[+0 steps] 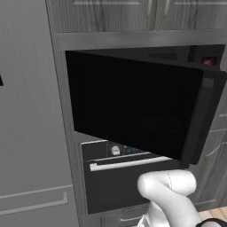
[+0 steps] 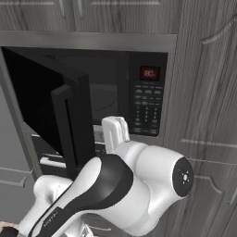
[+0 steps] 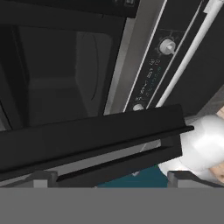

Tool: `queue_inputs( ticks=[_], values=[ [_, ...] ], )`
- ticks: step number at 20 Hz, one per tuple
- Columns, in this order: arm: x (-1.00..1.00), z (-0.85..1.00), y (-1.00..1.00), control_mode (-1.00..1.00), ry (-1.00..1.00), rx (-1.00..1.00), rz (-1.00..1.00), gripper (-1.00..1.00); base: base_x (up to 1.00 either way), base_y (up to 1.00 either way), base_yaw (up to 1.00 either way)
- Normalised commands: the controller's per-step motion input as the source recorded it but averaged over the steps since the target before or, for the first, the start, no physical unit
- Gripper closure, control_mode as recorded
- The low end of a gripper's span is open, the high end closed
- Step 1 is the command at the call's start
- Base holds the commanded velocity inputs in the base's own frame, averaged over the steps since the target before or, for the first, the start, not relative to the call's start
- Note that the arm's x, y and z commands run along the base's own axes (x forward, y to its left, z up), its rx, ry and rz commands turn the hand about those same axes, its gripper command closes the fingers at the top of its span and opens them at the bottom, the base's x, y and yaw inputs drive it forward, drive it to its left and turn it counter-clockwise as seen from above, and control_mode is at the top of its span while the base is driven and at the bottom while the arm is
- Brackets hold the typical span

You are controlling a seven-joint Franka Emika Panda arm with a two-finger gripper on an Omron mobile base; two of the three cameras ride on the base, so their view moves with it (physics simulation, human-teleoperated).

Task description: Place the sponge inside the microwave to prepare for sanitizing.

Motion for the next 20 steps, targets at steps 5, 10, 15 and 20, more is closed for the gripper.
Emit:
queue_inputs(
  ticks=[5,10,15,20],
  values=[
    [0.10,-0.08,0.19,-1.00,0.00,0.00,0.00,-1.00,0.00,0.00,0.00],
    [0.05,-0.01,0.22,-1.00,0.00,0.06,0.00,-1.00,0.00,0.00,0.00],
    [0.00,0.00,0.52,-1.00,0.00,0.09,0.00,-1.00,0.00,0.00,0.00],
    [0.04,0.00,0.25,-1.00,-0.01,0.01,-0.01,-1.00,0.00,0.00,0.00]
  ],
)
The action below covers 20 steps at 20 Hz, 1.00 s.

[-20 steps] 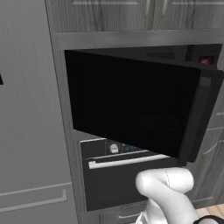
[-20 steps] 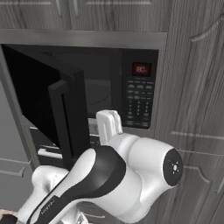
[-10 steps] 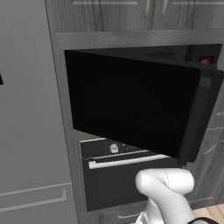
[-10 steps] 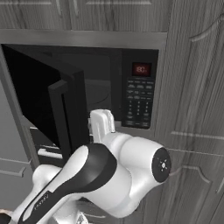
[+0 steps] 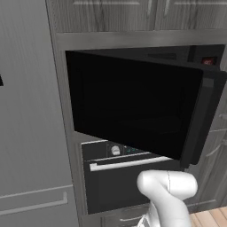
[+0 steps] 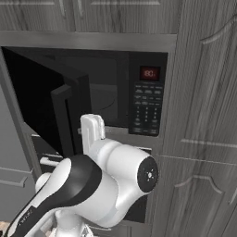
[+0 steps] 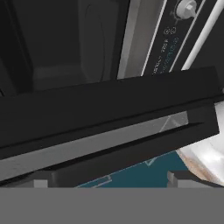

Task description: Place the sponge inside the microwave to prepare for sanitizing.

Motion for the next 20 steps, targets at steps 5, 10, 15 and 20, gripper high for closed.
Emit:
queue_inputs(
  ticks=[5,10,15,20],
  values=[
    [0.26,0.00,-0.29,-1.00,0.00,0.06,-0.10,-1.00,0.00,0.00,0.00],
    [0.23,0.00,-0.07,-1.00,0.00,0.09,-0.11,-1.00,0.00,0.00,0.00],
    [0.28,0.00,0.00,-1.00,0.00,0.03,0.00,-1.00,0.00,0.00,0.00],
    [0.02,0.00,0.11,-1.00,0.00,0.00,0.05,-1.00,0.00,0.00,0.00]
  ],
)
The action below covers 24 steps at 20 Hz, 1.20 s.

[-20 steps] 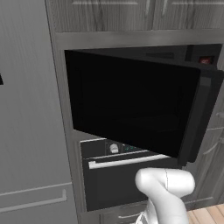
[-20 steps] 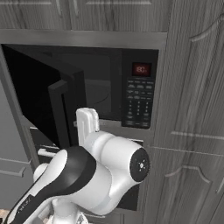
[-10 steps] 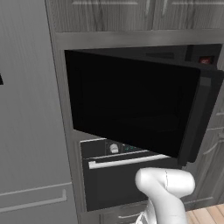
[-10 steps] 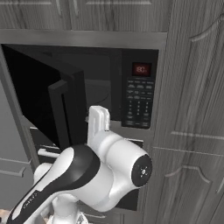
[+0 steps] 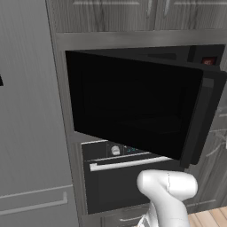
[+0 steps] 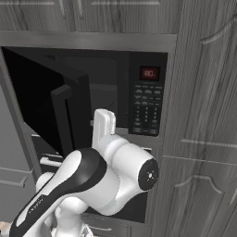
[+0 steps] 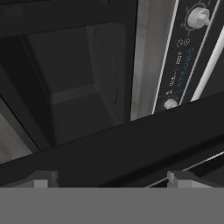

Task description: Place the sponge inside the microwave to prepare for sanitizing.

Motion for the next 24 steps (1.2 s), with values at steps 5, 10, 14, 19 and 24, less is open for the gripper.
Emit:
queue_inputs(
  ticks=[5,10,14,19,24],
  values=[
    [-0.28,-0.06,0.52,-1.00,0.01,0.00,0.10,-1.00,0.00,0.00,0.00],
    [-0.19,0.00,0.57,-1.00,0.00,0.00,0.10,-1.00,0.00,0.00,0.00],
    [-0.14,0.00,0.37,-1.00,0.00,0.00,0.06,-1.00,0.00,0.00,0.00],
    [-0.32,0.00,-0.15,-1.00,0.00,0.00,-0.01,-1.00,0.00,0.00,0.00],
    [-0.40,0.00,0.17,-1.00,-0.01,0.00,-0.04,-1.00,0.00,0.00,0.00]
  ],
)
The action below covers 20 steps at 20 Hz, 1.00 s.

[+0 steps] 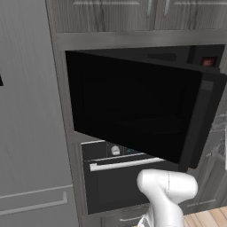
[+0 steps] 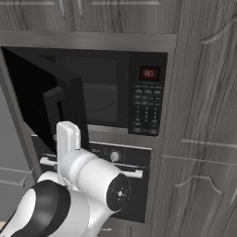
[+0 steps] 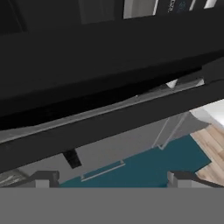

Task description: Place the sponge inside the microwave to prepare for sanitizing.

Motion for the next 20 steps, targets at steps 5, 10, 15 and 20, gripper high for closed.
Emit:
queue_inputs(
  ticks=[5,10,15,20],
  values=[
    [-0.18,0.01,-0.35,-1.00,-0.01,0.00,-0.03,-1.00,0.00,0.00,0.00],
    [0.06,0.01,-0.50,-1.00,0.00,0.00,-0.04,-1.00,0.00,0.00,0.00],
    [0.49,0.00,-0.52,-1.00,0.00,0.00,0.00,-1.00,0.00,0.00,0.00],
    [0.61,0.00,-0.28,-1.00,0.00,0.00,0.00,-1.00,0.00,0.00,0.00]
  ],
)
